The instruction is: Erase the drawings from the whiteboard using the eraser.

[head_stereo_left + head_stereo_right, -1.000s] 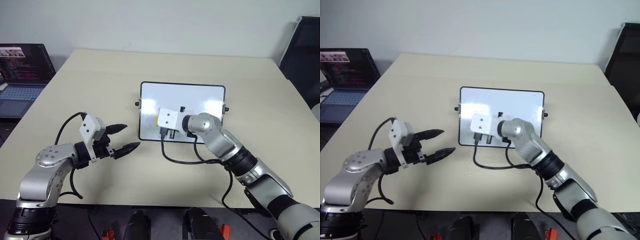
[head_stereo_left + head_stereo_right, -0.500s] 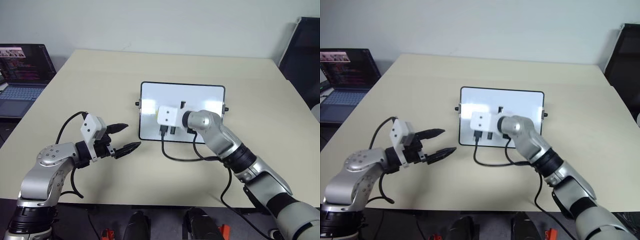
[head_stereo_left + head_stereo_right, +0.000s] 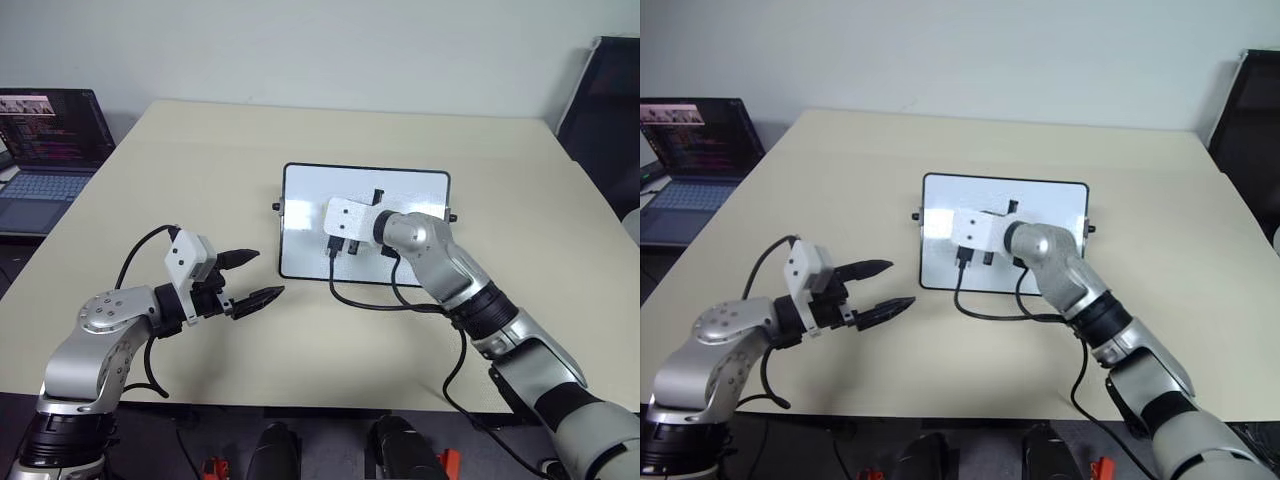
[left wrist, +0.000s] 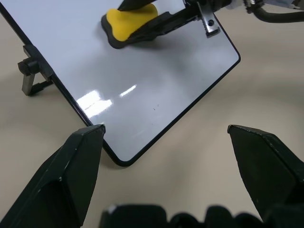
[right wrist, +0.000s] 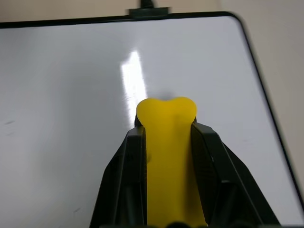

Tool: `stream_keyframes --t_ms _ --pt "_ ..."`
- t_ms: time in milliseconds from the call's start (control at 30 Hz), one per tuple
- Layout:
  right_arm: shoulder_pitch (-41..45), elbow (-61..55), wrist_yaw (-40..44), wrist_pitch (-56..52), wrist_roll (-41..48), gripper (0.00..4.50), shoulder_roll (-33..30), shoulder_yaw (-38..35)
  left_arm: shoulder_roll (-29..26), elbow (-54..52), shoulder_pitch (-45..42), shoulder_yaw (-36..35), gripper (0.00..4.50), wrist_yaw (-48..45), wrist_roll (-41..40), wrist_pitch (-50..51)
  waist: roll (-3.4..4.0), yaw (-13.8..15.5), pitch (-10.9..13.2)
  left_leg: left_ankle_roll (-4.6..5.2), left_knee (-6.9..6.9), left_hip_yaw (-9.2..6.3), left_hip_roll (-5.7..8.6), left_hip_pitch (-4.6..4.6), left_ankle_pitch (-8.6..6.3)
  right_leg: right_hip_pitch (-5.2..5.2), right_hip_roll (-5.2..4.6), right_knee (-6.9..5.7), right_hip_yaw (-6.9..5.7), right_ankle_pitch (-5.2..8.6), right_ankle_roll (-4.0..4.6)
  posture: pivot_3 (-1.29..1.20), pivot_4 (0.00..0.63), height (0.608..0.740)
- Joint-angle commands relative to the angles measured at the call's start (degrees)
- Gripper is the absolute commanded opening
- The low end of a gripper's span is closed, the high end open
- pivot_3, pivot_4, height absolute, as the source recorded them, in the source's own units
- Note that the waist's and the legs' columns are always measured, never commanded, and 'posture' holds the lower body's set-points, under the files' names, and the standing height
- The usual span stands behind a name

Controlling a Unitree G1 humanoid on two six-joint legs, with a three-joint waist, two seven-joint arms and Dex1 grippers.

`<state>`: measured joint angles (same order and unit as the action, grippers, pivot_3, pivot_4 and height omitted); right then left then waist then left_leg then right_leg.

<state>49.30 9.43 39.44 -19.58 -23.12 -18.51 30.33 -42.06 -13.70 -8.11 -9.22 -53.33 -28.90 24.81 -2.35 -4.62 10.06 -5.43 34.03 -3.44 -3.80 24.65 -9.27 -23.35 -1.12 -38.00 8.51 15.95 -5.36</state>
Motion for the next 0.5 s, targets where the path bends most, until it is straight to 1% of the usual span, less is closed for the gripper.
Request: stream_keyframes --t_ms 33,133,167,267,333,400,500 --pt "-4.45 -3.3 8.94 -3.94 1.0 0.97 -2.97 2.65 -0.26 -1.76 -0.52 -0.63 4.5 -0.31 -0.63 -0.4 0.0 -0.05 0.0 0.0 -0.01 0.01 0.0 0.0 0.0 0.0 0.0 0.02 0.01 0.0 0.0 0.0 0.15 0.74" --pt "-5.06 -4.45 9.11 -3.72 0.2 0.97 -3.16 2.41 -0.27 -1.73 -0.54 -0.55 4.5 -0.36 -0.62 -0.41 0.01 -0.17 0.01 0.0 0.0 0.01 0.0 -0.03 0.0 0.0 0.0 -0.01 0.01 0.0 0.0 0.0 0.15 0.74" --pt "-4.35 -3.42 6.78 -3.12 -0.53 0.97 -2.58 1.65 -0.26 -1.71 -0.58 -0.52 4.5 -0.37 -0.63 -0.39 0.01 -0.19 0.01 0.0 0.01 0.01 0.0 -0.07 0.0 0.0 0.0 -0.04 0.01 -0.02 0.02 0.0 0.15 0.74" --pt "-0.49 1.82 -4.76 -0.42 -2.47 0.97 -0.26 -2.46 -0.26 -1.61 -0.73 -0.44 4.5 -0.45 -0.64 -0.37 0.03 -0.36 0.02 0.0 0.02 0.01 0.0 -0.19 0.01 0.03 0.0 -0.06 0.03 -0.1 0.12 0.0 0.15 0.74" --pt "1.19 4.25 -9.12 1.22 -2.51 0.97 -0.03 -4.11 -0.26 -1.62 -0.71 -0.44 4.5 -0.48 -0.67 -0.37 0.03 -0.37 0.03 0.0 0.02 0.01 0.01 -0.21 0.01 0.01 0.0 -0.05 0.05 -0.14 0.15 0.0 0.15 0.74" --pt "1.41 5.37 -10.39 2.15 -2.11 0.97 -0.33 -4.83 -0.24 -1.58 -0.73 -0.41 4.5 -0.51 -0.7 -0.37 -0.01 -0.16 0.0 0.01 0.02 0.01 0.03 -0.21 0.05 -0.08 0.0 0.02 0.06 -0.14 0.16 0.0 0.15 0.74" --pt "0.38 5.33 -8.24 1.87 -1.71 0.97 -0.78 -4.62 -0.2 -1.51 -0.8 -0.32 4.5 -0.54 -0.67 -0.41 -0.05 -0.19 -0.02 0.03 0.04 0.04 0.06 -0.21 0.07 -0.04 -0.03 0.1 0.13 -0.14 0.15 0.0 0.15 0.74"
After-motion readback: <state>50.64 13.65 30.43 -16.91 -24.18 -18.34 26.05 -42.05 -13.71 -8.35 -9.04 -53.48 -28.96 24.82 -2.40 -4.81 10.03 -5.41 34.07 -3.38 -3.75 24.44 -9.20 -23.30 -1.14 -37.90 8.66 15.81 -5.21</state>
